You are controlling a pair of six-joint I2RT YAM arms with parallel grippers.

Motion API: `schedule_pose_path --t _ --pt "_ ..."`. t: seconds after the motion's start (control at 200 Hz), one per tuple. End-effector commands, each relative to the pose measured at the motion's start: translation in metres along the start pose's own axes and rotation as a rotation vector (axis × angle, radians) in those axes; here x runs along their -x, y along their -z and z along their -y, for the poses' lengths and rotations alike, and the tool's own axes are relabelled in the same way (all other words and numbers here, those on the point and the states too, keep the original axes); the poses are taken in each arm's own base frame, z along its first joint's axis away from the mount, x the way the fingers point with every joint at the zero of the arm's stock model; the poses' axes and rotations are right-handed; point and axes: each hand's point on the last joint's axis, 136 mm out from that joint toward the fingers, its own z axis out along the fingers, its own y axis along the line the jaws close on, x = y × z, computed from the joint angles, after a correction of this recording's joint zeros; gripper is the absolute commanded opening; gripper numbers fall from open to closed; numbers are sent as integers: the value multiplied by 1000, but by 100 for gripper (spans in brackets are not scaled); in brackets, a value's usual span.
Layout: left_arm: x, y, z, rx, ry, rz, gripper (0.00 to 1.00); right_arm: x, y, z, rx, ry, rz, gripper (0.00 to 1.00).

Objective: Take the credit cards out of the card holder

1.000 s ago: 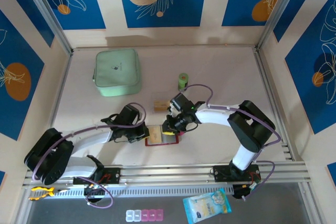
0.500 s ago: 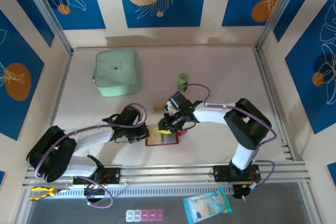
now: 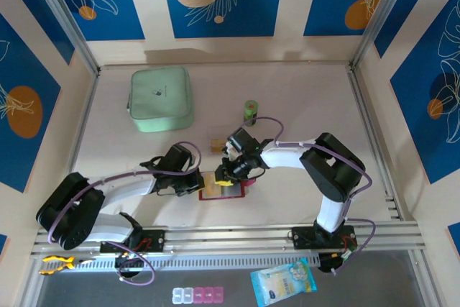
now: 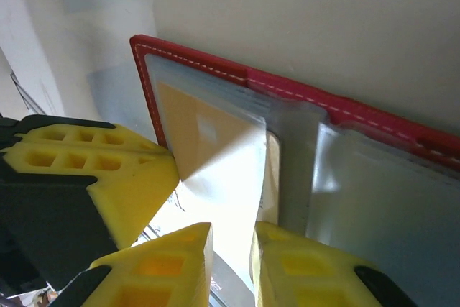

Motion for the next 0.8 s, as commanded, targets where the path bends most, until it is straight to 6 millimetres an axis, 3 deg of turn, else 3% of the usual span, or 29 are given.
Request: schedule_pose_path --t 0.0,0.17,0.505,0.795 --pt "-4 -1 -13 39 6 -12 6 -2 -4 -12 34 8 -33 23" --pt "-4 -1 -12 34 6 -13 6 -3 -6 -13 46 11 -38 23" --pt "-5 -1 -14 37 12 -16 6 -7 -2 14 -93 -17 -12 23" --pt "-5 0 -13 35 11 -12 6 -5 5 15 -140 14 2 23"
